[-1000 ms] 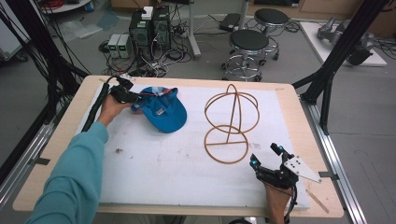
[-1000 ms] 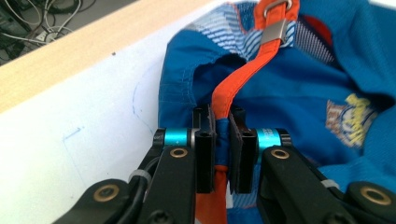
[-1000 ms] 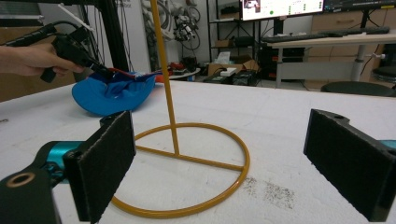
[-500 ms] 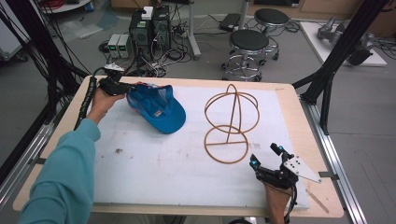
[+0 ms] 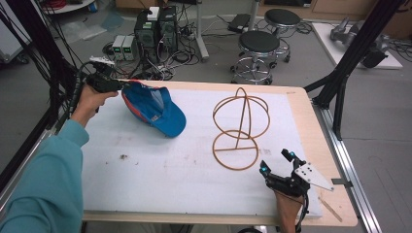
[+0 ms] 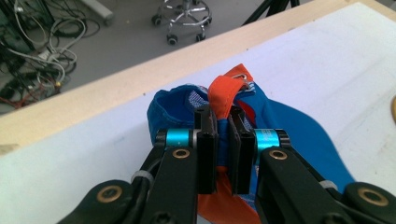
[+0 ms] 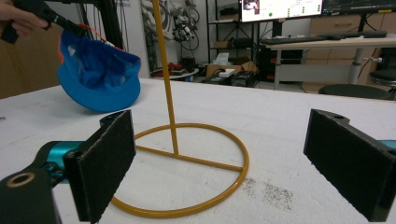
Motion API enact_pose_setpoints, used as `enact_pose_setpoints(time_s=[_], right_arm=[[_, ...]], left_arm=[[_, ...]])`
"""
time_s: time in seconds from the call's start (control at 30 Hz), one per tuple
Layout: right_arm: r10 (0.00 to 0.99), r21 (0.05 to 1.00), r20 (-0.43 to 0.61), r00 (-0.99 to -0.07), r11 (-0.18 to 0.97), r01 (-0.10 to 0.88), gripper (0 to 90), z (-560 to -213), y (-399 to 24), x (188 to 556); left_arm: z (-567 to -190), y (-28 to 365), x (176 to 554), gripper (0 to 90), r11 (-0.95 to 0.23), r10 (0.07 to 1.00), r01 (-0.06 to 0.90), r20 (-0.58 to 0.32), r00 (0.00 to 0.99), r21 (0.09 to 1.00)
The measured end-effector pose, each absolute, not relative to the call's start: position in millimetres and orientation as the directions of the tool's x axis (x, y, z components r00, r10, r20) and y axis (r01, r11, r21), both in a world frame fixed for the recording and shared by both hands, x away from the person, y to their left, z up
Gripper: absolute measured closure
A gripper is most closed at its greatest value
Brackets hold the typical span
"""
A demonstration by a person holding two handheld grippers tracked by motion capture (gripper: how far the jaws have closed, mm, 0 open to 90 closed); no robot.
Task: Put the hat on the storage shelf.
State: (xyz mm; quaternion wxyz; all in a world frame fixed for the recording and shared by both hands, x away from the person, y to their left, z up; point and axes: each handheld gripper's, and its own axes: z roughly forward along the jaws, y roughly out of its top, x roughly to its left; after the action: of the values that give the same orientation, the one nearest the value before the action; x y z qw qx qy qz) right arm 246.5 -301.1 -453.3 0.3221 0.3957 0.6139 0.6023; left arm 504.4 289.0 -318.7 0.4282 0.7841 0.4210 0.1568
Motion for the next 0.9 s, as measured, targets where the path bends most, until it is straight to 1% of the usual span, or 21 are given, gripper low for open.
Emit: enact_pose_setpoints(time_s=[0.2, 0.27, 0.47, 0.53, 0.57, 0.83, 0.9], right_arm=[[0.874, 0.995, 0.081, -0.480, -0.040, 0.095, 8.0, -453.4, -301.0, 246.2], [0.874, 0.995, 0.081, -0.480, -0.040, 0.096, 8.0, -453.4, -301.0, 246.2], [0.874, 0.995, 0.075, -0.479, -0.036, 0.090, 8.0, -453.5, -300.7, 246.1], [0.875, 0.995, 0.075, -0.479, -0.036, 0.091, 8.0, -453.5, -300.8, 246.2], [0.875, 0.995, 0.079, -0.478, -0.041, 0.089, 8.0, -453.5, -300.5, 246.3], [0.875, 0.996, 0.070, -0.479, -0.033, 0.086, 8.0, -453.6, -300.8, 246.2], [0.875, 0.996, 0.071, -0.478, -0.033, 0.088, 8.0, -453.6, -300.8, 246.2]], left_arm=[[-297.2, 289.7, 498.6, 83.8, -0.282, 0.785, 0.489, -0.094, 0.612, 0.825], [-292.6, 289.4, 496.4, 83.8, -0.273, 0.781, 0.482, -0.100, 0.616, 0.832], [-276.4, 287.2, 492.5, 83.9, -0.302, 0.781, 0.449, -0.052, 0.622, 0.841], [-273.7, 286.3, 491.6, 83.9, -0.304, 0.777, 0.442, -0.049, 0.628, 0.844], [-270.5, 285.4, 491.0, 83.9, -0.322, 0.777, 0.434, -0.026, 0.629, 0.841], [-250.6, 282.7, 486.1, 84.0, -0.323, 0.770, 0.385, 0.004, 0.638, 0.864], [-250.6, 280.9, 484.4, 84.0, -0.333, 0.762, 0.387, 0.004, 0.648, 0.860]])
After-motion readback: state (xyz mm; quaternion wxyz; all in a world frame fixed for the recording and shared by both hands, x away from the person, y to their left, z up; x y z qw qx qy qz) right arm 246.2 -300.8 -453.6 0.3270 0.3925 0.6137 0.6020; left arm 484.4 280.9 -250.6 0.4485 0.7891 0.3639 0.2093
